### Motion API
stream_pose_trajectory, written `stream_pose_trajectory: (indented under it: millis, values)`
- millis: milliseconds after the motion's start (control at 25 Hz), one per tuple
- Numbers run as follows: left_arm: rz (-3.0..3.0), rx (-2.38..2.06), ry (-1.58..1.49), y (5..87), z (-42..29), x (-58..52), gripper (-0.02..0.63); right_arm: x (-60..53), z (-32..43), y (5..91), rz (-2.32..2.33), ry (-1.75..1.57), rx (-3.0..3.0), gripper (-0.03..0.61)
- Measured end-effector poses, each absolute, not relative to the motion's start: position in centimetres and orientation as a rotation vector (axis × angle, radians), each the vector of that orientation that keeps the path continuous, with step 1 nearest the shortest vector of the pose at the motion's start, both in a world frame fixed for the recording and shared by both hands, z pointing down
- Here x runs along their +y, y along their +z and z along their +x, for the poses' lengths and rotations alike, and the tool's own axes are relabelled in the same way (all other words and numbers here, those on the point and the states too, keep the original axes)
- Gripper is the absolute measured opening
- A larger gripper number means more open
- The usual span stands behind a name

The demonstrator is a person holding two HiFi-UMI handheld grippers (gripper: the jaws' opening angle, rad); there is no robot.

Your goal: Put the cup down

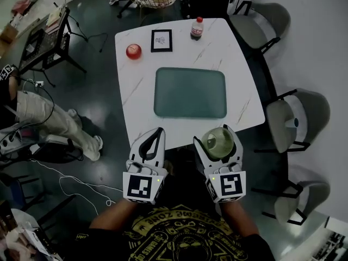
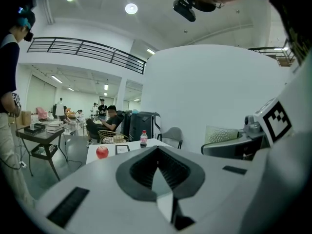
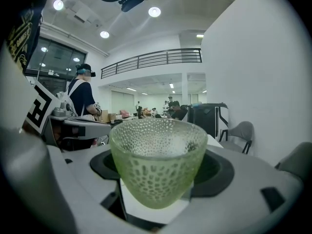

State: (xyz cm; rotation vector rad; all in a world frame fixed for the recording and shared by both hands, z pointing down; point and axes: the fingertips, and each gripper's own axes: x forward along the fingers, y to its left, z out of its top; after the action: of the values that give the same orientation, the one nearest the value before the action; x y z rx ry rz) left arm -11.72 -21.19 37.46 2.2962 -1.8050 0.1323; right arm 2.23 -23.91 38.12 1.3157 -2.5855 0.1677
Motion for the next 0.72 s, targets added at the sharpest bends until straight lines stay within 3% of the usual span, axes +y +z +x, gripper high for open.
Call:
stream_pose_trajectory:
  millis: [720]
  values:
    - [2.093,-1.883,0.241,43.5,-12.8,-32.0,0.009,-36.7,0.5,44.3,1.148,0.211,-2.619,0.387]
